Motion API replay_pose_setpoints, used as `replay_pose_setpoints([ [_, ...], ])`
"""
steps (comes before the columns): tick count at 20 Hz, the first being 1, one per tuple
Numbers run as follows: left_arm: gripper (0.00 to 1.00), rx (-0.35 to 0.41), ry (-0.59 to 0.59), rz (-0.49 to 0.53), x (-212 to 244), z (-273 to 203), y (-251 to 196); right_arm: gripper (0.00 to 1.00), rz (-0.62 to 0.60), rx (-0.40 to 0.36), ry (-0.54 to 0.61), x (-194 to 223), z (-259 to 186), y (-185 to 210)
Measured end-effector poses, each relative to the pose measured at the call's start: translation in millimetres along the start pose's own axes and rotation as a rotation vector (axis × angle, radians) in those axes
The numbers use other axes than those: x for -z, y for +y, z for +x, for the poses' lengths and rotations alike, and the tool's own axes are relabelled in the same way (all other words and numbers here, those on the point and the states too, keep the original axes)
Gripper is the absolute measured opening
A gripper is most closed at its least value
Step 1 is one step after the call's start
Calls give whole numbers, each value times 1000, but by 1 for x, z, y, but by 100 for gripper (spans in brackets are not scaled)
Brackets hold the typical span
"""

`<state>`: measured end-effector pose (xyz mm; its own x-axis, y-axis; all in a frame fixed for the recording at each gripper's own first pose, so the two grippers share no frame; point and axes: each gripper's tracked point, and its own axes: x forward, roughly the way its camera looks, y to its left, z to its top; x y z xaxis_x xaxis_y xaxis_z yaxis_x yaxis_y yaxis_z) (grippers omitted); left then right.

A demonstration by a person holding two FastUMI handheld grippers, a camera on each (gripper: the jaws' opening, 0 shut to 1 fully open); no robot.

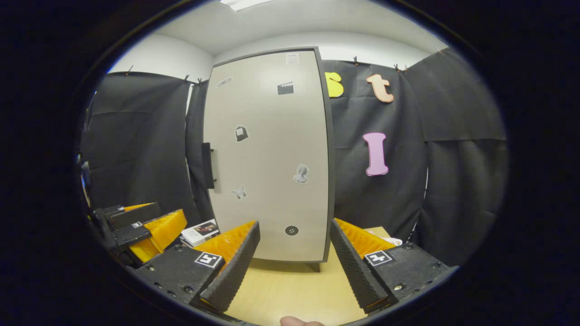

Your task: Open the cabinet door with the right hand, grasp the bottle in the cabinet with the left hand and place it on the coaster, then close the cabinet door with the right hand.

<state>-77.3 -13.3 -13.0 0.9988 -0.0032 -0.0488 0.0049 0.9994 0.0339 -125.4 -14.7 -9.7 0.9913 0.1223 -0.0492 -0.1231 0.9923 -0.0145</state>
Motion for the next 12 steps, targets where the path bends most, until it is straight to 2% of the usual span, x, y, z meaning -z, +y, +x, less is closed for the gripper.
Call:
replay_pose_setpoints([
  [12, 95, -38, 24, 19, 6, -4, -1, 95, 6, -23, 28, 11, -6, -3],
])
